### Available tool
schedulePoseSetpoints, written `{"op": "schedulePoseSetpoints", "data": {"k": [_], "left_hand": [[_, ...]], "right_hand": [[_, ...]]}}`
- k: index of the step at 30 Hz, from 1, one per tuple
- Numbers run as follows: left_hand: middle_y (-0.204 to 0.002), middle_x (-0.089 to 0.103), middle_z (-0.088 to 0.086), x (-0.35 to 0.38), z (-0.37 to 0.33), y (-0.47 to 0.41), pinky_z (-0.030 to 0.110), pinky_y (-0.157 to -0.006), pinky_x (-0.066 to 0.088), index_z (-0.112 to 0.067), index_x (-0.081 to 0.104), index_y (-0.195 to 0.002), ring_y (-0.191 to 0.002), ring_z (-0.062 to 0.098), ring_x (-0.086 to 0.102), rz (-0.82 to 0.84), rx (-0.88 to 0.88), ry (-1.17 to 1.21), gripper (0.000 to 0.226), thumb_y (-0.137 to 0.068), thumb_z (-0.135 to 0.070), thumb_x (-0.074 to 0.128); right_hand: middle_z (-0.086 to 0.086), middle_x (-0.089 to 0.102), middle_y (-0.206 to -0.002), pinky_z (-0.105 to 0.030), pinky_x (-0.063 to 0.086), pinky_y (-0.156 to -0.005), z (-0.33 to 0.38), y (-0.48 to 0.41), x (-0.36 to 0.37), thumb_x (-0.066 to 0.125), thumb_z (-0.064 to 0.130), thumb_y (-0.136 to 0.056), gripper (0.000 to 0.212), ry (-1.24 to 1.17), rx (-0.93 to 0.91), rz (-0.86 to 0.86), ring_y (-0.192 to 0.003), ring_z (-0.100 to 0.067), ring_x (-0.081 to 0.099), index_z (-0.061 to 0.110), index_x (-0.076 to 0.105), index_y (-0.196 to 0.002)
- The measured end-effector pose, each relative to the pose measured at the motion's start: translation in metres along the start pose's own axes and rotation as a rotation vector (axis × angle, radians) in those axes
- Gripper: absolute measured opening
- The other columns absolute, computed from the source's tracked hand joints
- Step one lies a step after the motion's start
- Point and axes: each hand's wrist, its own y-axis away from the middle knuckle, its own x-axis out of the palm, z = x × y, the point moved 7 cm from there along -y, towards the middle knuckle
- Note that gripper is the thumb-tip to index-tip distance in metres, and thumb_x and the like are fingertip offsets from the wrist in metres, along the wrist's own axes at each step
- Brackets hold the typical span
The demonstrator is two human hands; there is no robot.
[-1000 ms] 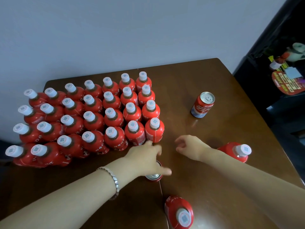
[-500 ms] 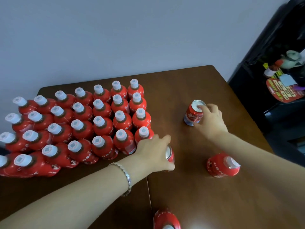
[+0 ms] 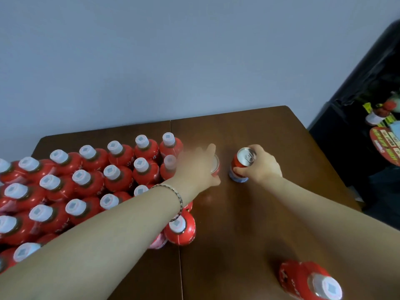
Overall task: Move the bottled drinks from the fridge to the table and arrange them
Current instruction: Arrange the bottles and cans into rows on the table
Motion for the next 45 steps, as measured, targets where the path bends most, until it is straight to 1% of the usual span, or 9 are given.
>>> {"op": "schedulePoseSetpoints", "data": {"k": [15,18,22,25,33,36,39,42,45], "left_hand": [[-0.123,0.054,-0.001,0.030,0.045,-0.013,0.039,-0.115,0.013,-0.019,0.041,-0.130,-0.118,0.019,0.049,-0.129,-0.116,0.022,0.070,-0.076,-0.061,0.059],[-0.118,0.058,-0.006,0.026,0.055,-0.006,0.042,-0.115,0.009,-0.024,0.051,-0.119,-0.118,0.016,0.048,-0.166,-0.173,0.126,0.061,-0.074,-0.065,0.059],[-0.121,0.058,-0.010,0.029,0.063,-0.002,0.043,-0.117,0.010,-0.029,0.051,-0.121,-0.126,0.013,0.041,-0.155,-0.251,0.206,0.051,-0.078,-0.056,0.061],[-0.119,0.059,-0.012,0.031,0.063,-0.003,0.045,-0.116,0.011,-0.031,0.054,-0.117,-0.127,0.012,0.039,-0.158,-0.259,0.216,0.046,-0.078,-0.053,0.062],[-0.120,0.059,-0.009,0.032,0.063,-0.002,0.040,-0.111,0.021,-0.029,0.054,-0.121,-0.123,0.014,0.043,-0.184,-0.234,0.212,0.048,-0.079,-0.049,0.064],[-0.112,0.062,-0.007,0.030,0.063,-0.001,0.035,-0.098,0.033,-0.027,0.056,-0.115,-0.113,0.016,0.049,-0.200,-0.230,0.211,0.045,-0.077,-0.049,0.065],[-0.109,0.062,-0.005,0.030,0.062,-0.004,0.037,-0.096,0.034,-0.025,0.056,-0.112,-0.109,0.019,0.050,-0.163,-0.233,0.181,0.044,-0.077,-0.049,0.064],[-0.116,0.061,-0.003,0.033,0.060,-0.005,0.042,-0.103,0.031,-0.024,0.053,-0.118,-0.116,0.021,0.048,-0.066,-0.229,0.143,0.044,-0.082,-0.048,0.060],[-0.126,0.057,0.003,0.029,0.053,-0.005,0.047,-0.111,0.024,-0.021,0.047,-0.126,-0.127,0.026,0.041,0.036,-0.226,0.035,0.046,-0.088,-0.044,0.056]], "right_hand": [[0.003,0.051,-0.136,-0.029,0.039,-0.104,0.081,-0.066,0.065,0.068,0.041,-0.082,0.067,-0.423,-0.184,0.271,-0.125,-0.015,0.049,0.020,0.040,-0.139],[0.004,0.039,-0.146,-0.045,0.035,-0.105,0.057,-0.061,0.087,0.037,0.059,-0.092,0.058,-0.642,0.069,0.416,-0.134,-0.023,0.039,0.032,0.031,-0.143],[-0.004,0.036,-0.149,-0.067,0.030,-0.099,0.057,-0.051,0.122,0.033,0.075,-0.082,0.072,-0.853,0.272,0.563,-0.134,-0.037,0.034,0.041,0.023,-0.144],[-0.002,0.047,-0.137,-0.058,0.040,-0.082,0.070,-0.049,0.121,0.034,0.067,-0.088,0.060,-0.850,0.303,0.524,-0.120,-0.033,0.048,0.040,0.026,-0.141],[-0.005,0.052,-0.132,-0.049,0.046,-0.093,0.076,-0.046,0.122,0.039,0.059,-0.091,0.057,-0.886,0.265,0.506,-0.115,-0.028,0.054,0.034,0.028,-0.141],[-0.010,0.060,-0.124,-0.038,0.053,-0.080,0.070,-0.040,0.132,0.037,0.060,-0.091,0.059,-1.050,0.315,0.536,-0.105,-0.026,0.063,0.024,0.040,-0.139],[-0.013,0.062,-0.110,-0.030,0.045,-0.068,0.059,-0.019,0.130,0.022,0.059,-0.095,0.066,-0.985,0.336,0.549,-0.085,-0.022,0.061,0.013,0.050,-0.132],[-0.012,0.047,-0.140,-0.033,0.043,-0.098,0.032,0.015,0.113,0.026,0.058,-0.095,0.067,-0.790,0.403,0.563,-0.125,-0.024,0.048,0.011,0.037,-0.141],[-0.016,0.053,-0.131,-0.035,0.048,-0.098,0.003,0.049,0.073,0.035,0.048,-0.097,0.059,-0.611,0.406,0.502,-0.116,-0.027,0.056,0.008,0.035,-0.140]]}}
